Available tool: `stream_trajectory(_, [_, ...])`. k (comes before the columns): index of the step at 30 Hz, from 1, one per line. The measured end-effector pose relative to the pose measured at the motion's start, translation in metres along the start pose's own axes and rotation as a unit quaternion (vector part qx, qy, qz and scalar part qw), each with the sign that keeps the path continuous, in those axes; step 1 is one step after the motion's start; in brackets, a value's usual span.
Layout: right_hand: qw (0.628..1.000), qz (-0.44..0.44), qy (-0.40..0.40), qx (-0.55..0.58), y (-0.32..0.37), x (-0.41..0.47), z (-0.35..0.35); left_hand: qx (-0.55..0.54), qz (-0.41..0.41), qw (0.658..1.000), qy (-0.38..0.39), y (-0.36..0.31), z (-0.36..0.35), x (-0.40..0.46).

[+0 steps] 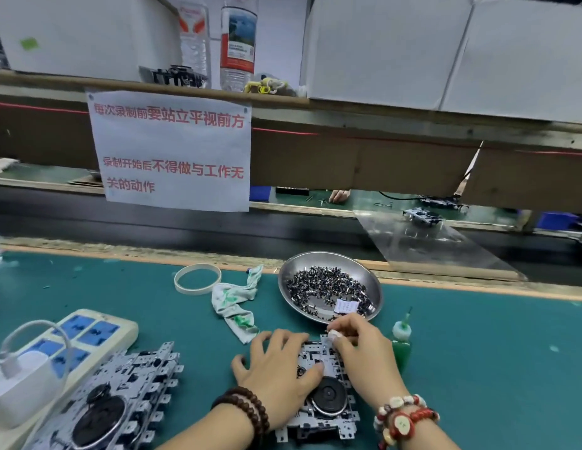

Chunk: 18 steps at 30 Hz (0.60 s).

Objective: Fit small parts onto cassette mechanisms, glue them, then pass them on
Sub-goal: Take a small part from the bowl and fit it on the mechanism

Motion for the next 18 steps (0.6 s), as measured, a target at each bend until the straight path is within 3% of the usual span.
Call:
stream_trajectory(12, [0.999,-0.023,0.032,-0.001,-0.016,-0.003,0.001,-0.13,0.018,0.989,-0.07,-0.006,0.001,0.017])
stream_trajectory(18, [0.998,-0.033,0.048,0.006,-0.019,0.001,-0.002,-0.207,-0.006,0.976,-0.06,-0.011,0.002,0.031])
Point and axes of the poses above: each hand's wrist, its own x-axis towards the middle knuckle, its own z-axis out of the back of the hand, y = z × x, the point moved 1 cm from there along x, towards the middle knuckle, and after that the axes turned 12 degrees about -y, right-handed, at the moved point
